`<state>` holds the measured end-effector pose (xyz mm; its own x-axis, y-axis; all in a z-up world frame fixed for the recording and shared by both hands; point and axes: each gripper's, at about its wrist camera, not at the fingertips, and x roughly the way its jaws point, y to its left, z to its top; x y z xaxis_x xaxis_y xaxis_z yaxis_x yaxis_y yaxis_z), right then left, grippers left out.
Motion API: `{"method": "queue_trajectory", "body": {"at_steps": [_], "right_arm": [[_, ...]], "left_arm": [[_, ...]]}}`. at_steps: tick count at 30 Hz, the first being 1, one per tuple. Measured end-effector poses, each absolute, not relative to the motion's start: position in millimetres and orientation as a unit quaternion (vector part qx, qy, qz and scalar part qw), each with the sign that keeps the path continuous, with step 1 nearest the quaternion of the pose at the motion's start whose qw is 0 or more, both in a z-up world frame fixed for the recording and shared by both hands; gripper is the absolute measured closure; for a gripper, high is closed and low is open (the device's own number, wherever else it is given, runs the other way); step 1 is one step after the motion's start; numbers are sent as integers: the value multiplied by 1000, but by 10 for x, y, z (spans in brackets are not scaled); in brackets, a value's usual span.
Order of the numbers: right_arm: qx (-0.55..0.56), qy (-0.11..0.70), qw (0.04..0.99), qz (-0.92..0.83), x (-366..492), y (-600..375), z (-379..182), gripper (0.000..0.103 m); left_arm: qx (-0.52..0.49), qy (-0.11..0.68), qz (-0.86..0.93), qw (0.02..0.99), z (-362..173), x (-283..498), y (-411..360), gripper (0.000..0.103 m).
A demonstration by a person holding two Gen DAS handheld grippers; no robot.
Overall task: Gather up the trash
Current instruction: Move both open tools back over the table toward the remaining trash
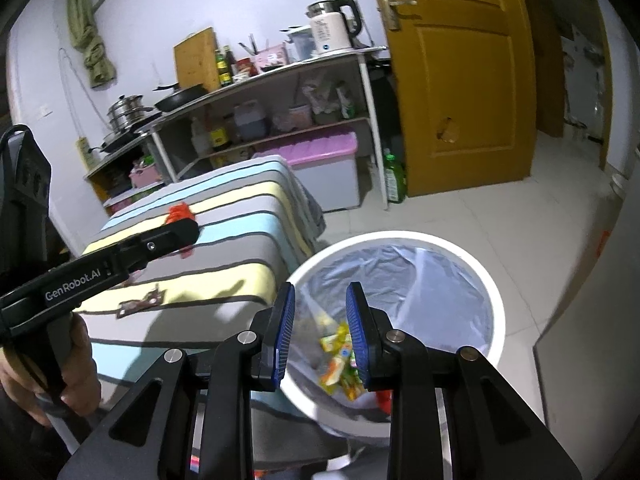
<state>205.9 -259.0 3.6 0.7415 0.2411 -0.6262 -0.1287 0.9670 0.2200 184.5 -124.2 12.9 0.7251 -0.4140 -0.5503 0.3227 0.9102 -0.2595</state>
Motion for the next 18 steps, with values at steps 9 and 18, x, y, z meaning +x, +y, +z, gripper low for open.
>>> {"method": "queue_trajectory", "body": {"at_steps": [9, 18], "right_arm": [[58, 336, 930, 140, 1958, -2220, 155, 75], [36, 335, 924, 180, 1909, -1892, 188, 75]], "left_arm": [[-82, 299, -160, 937, 200, 1551, -771, 80], [-87, 295, -117, 944, 182, 1334, -297, 80]]}}
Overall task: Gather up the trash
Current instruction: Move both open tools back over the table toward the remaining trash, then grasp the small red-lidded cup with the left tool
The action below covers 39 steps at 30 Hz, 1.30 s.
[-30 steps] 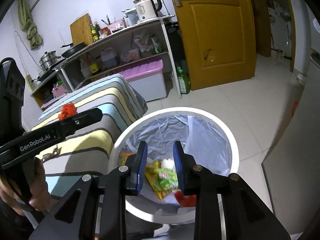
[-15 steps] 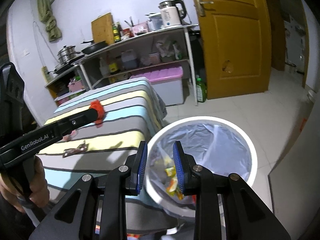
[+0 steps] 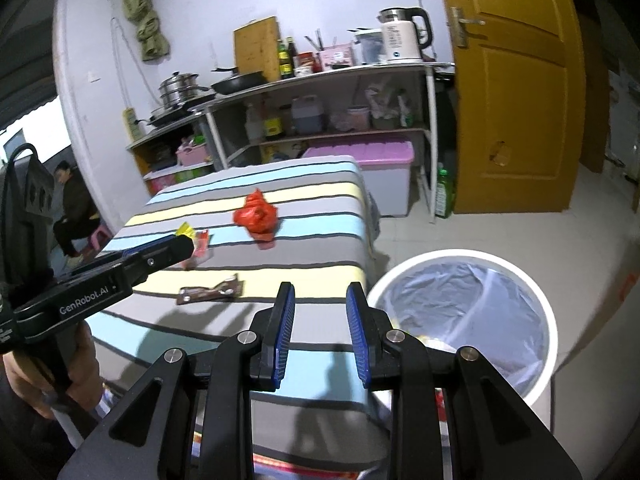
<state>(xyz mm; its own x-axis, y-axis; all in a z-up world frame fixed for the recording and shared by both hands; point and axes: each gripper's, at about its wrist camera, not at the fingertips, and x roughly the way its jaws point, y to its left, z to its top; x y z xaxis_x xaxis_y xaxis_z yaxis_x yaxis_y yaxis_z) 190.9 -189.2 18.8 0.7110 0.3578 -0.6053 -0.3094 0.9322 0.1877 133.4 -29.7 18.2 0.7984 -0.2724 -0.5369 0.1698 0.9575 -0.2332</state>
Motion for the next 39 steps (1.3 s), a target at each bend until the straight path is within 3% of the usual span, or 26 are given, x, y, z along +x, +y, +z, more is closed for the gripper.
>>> {"method": "queue_trajectory", "body": {"at_steps": [22, 28, 34, 39], "right_arm": [[10, 350, 906, 238, 2004, -1332, 77, 69], [5, 354, 903, 242, 2062, -1257, 39, 69], [1, 359, 901, 243, 2138, -1217, 3, 69], [0, 364, 900, 242, 2226, -1185, -35, 69]], "left_arm": [[-103, 302, -37, 947, 6, 1229, 469, 79], [-114, 305, -34, 945, -40, 1347, 560, 65], [-119, 319, -32, 940, -135, 1578, 590, 62], [-125, 340, -31, 931, -240, 1845, 592, 53]]}}
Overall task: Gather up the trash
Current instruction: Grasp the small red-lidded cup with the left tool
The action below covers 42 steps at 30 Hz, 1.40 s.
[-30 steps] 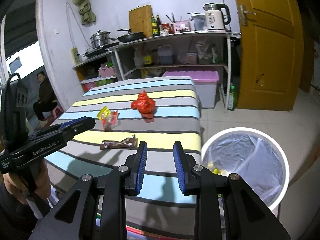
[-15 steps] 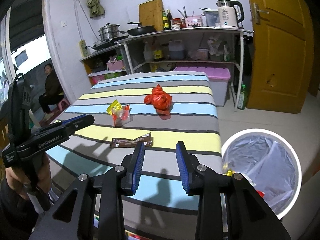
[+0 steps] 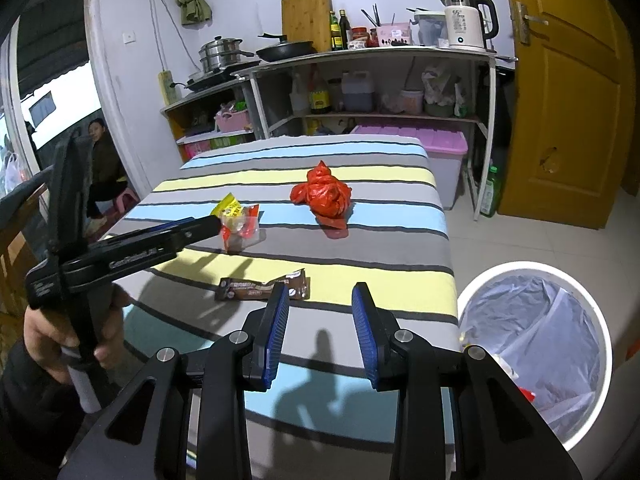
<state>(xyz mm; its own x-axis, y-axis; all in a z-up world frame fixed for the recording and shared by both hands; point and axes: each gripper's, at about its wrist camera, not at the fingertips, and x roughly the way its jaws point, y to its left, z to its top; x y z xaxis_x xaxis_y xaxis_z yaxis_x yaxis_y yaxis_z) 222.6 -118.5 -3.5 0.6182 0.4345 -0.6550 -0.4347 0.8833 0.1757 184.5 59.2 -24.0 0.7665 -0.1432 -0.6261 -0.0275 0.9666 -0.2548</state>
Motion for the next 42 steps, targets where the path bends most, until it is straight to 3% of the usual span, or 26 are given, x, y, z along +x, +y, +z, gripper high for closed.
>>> {"method": "queue_trajectory", "body": {"at_steps": [19, 22, 23, 26, 33, 42], "right_arm": [[11, 384, 892, 239, 2497, -1214, -223, 69], [10, 384, 891, 240, 2485, -1199, -224, 69], [10, 384, 891, 241, 2480, -1195, -220, 69], [9, 383, 891, 242, 2468, -1179, -208, 69], [1, 382, 888, 257, 2443, -1020, -194, 69], [-9, 387, 880, 274, 2441, -812, -222, 69]], "left_arm": [[-129, 394, 3, 910, -520, 2321, 567, 52], [-126, 388, 4, 913, -494, 2284, 558, 57], [-125, 386, 3, 914, -485, 2256, 560, 69], [-127, 374, -3, 919, -405, 2144, 583, 87], [-126, 366, -8, 922, -369, 1931, 689, 96], [-126, 336, -1, 933, -224, 1608, 867, 97]]}}
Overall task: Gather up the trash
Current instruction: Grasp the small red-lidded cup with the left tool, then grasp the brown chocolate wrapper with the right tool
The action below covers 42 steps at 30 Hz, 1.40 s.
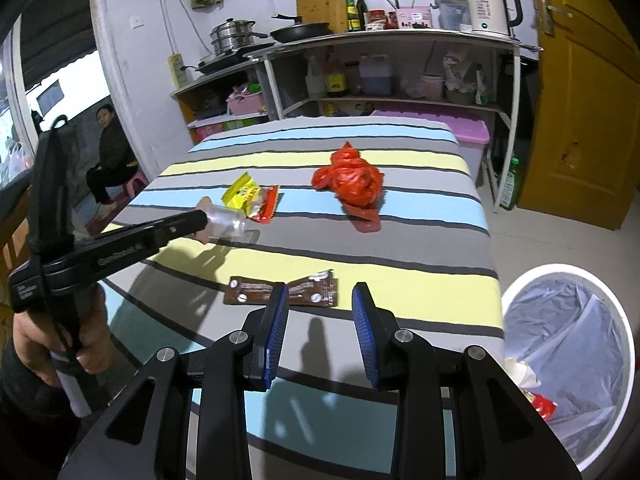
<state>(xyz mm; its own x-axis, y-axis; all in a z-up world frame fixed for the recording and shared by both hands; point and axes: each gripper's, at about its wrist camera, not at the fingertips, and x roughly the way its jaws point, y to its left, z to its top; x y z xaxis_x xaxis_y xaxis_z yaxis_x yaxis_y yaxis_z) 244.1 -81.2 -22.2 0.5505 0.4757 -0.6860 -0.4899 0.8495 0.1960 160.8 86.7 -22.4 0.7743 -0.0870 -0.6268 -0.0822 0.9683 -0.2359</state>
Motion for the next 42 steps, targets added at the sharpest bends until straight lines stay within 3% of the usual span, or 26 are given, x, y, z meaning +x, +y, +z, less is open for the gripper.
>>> {"method": "queue_trajectory", "body": {"at_steps": [4, 6, 16, 24, 35, 39, 42], "right_arm": [[-4, 392, 874, 286, 2481, -723, -269, 65], [-4, 397, 871, 289, 2523, -697, -296, 52], [-7, 438, 852, 287, 2808, -540, -488, 52], [-4, 455, 817, 354, 2542, -516, -517, 52], [-49, 428, 837, 336, 2472, -396, -446, 52], [-82, 437, 834, 327, 2540, -256, -517, 78], [-90, 439, 829, 335, 2513, -201, -563, 86]], "left_arm": [[-130, 329, 6, 935, -196, 1476, 974, 97], [-133, 328, 9, 935, -197, 1424, 1026, 97], [-142, 329, 8, 934, -246, 1393, 1116, 97], [-144, 330, 10, 933, -265, 1386, 1131, 97], [-142, 320, 18, 937, -162, 1202, 1178, 97], [-145, 318, 18, 937, -154, 1166, 1177, 97], [-144, 319, 16, 937, -154, 1155, 1167, 97]]}}
